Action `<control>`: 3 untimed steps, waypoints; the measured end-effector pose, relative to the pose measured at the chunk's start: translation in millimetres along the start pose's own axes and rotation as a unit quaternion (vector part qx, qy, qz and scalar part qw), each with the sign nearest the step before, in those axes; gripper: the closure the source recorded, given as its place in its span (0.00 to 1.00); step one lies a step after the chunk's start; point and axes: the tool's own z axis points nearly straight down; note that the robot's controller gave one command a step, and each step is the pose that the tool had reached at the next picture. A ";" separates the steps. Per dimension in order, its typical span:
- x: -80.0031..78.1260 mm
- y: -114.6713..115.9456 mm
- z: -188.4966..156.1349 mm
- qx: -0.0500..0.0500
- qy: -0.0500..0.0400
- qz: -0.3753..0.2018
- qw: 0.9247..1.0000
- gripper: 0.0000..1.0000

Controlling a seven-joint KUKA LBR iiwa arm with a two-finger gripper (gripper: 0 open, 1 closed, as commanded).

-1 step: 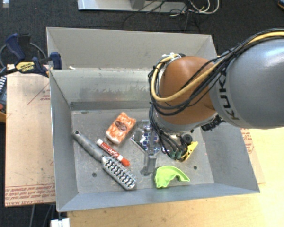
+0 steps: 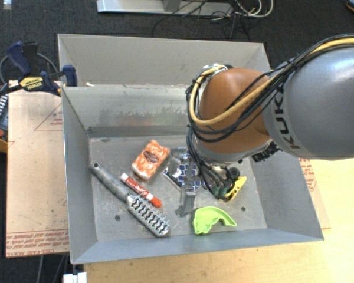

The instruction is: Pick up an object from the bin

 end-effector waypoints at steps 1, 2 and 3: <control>-36.2 76.1 124.5 -0.001 0.003 0.078 0.997 0.00; -95.2 21.0 42.0 0.000 -0.006 -0.050 0.999 0.00; -45.1 104.1 101.3 0.000 0.004 0.168 0.986 0.00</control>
Offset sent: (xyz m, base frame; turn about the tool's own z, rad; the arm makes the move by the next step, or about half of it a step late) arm 0.0911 0.0239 -0.0460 -0.1041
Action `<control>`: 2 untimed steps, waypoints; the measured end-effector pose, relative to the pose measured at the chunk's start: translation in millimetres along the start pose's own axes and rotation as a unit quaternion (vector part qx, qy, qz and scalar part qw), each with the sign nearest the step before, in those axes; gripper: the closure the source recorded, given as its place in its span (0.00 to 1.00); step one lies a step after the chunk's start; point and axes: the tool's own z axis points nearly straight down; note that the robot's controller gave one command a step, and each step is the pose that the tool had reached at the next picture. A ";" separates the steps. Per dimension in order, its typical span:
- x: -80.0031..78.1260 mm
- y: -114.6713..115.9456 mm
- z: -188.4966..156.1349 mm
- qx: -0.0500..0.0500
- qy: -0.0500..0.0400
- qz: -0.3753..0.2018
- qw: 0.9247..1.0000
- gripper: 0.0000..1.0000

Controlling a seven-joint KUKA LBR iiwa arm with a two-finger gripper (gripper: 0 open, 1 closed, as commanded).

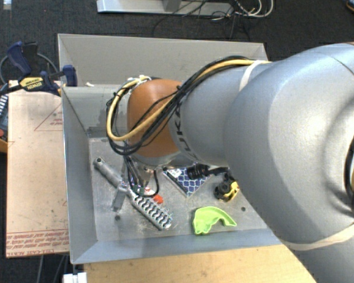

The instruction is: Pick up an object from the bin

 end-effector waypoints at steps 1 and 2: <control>-67.4 -37.5 16.3 0.000 -0.007 -0.313 0.950 0.00; -30.5 -27.4 24.7 0.001 -0.003 -0.097 0.995 1.00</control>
Offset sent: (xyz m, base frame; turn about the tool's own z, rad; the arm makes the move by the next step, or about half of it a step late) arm -0.0054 -0.0140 -0.0289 0.3336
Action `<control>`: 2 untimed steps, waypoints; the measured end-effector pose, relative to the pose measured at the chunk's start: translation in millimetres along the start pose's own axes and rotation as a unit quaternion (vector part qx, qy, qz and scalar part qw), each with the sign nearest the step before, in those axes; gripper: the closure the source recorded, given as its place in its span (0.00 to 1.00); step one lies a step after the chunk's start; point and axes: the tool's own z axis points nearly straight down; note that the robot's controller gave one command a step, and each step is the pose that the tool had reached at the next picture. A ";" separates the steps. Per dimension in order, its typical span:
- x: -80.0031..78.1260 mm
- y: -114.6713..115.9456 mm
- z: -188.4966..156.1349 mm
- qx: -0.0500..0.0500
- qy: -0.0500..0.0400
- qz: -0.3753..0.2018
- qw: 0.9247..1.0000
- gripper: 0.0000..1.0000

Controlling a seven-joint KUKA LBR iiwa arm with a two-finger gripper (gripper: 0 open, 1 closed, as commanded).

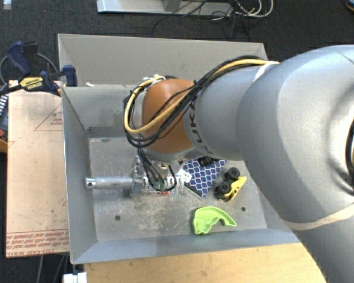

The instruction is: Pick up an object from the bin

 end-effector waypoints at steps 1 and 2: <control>4.2 1.9 0.4 0.001 0.000 0.059 0.998 1.00; 7.1 3.6 -2.7 0.001 0.002 0.129 0.992 1.00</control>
Offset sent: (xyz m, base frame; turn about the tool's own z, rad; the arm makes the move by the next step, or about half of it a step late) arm 0.0002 0.0001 0.0410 0.0000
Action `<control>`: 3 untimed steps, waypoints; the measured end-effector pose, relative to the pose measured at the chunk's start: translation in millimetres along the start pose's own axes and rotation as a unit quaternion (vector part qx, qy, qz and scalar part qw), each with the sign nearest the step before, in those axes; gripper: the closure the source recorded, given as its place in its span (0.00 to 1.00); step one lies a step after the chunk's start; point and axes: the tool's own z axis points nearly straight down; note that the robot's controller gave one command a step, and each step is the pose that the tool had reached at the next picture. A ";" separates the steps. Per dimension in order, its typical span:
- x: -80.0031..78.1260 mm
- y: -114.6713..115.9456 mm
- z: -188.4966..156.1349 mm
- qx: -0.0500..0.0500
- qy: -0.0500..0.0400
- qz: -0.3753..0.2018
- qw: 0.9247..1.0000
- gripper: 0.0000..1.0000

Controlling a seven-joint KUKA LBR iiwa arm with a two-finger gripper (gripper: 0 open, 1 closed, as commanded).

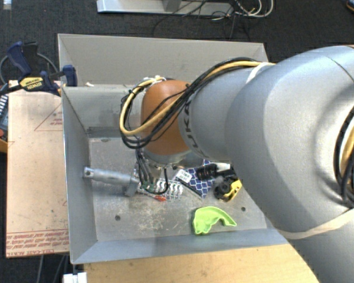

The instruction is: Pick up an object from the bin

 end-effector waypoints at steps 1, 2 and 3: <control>1.0 -1.3 -11.7 0.002 0.002 0.022 1.000 1.00; 0.7 -1.0 -34.5 0.001 0.001 0.011 1.000 1.00; -0.6 0.5 -52.7 -0.001 -0.002 -0.019 1.000 1.00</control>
Offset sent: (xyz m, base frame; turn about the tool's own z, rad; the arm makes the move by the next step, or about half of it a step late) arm 0.0001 0.0000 0.0997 0.0000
